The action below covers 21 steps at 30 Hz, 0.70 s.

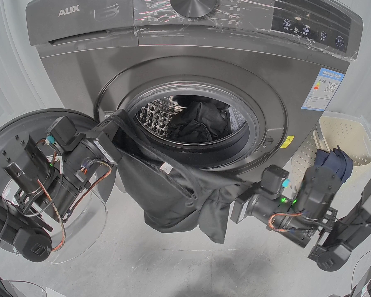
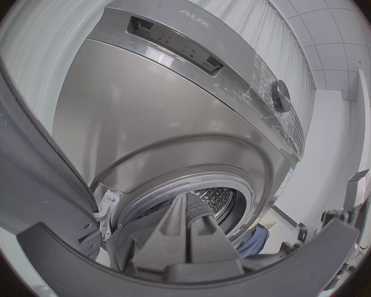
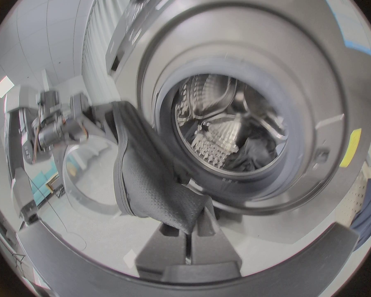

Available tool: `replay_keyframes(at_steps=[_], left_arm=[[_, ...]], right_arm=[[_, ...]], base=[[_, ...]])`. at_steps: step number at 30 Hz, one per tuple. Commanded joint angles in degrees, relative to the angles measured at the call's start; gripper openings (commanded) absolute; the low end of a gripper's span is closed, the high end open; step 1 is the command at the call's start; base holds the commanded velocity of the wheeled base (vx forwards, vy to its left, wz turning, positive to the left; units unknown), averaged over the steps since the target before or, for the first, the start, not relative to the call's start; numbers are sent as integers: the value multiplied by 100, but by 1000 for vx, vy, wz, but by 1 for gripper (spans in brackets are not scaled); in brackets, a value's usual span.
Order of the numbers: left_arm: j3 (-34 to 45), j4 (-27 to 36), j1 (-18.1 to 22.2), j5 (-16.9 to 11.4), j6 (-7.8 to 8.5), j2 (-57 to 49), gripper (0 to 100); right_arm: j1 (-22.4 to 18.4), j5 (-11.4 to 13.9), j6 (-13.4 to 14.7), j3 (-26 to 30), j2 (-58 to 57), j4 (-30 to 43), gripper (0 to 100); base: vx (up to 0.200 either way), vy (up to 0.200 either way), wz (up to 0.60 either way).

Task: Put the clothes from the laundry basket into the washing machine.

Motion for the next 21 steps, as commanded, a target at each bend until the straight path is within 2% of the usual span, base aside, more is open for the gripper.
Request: replay_keyframes(at_steps=[1,6,8,10,17,21], left_arm=[[31,1,2,-3,0,-55,0],[40,1,-33,-3,18,-63,0],[67,-8,-33,-12,80,-63,0],[84,-8,-33,-12,80,-72,0],[84,-34,-33,-3,106,-72,0],[84,-52,-77,6,229,-72,0]], right_arm=[[-287,-11,38,262,-1046,-94,0],[-322,-72,126,271,-1327,-94,0],[-524,-222,153,192,-1344,-85,0],[-673,-257,144,139,-1336,-85,0],[-946,-195,144,253,-1327,-94,0],[-928,-195,117,297,-1397,-103,0]], base=[[0,0,0],[0,0,0],[0,0,0],[0,0,0],[0,0,0],[0,0,0]])
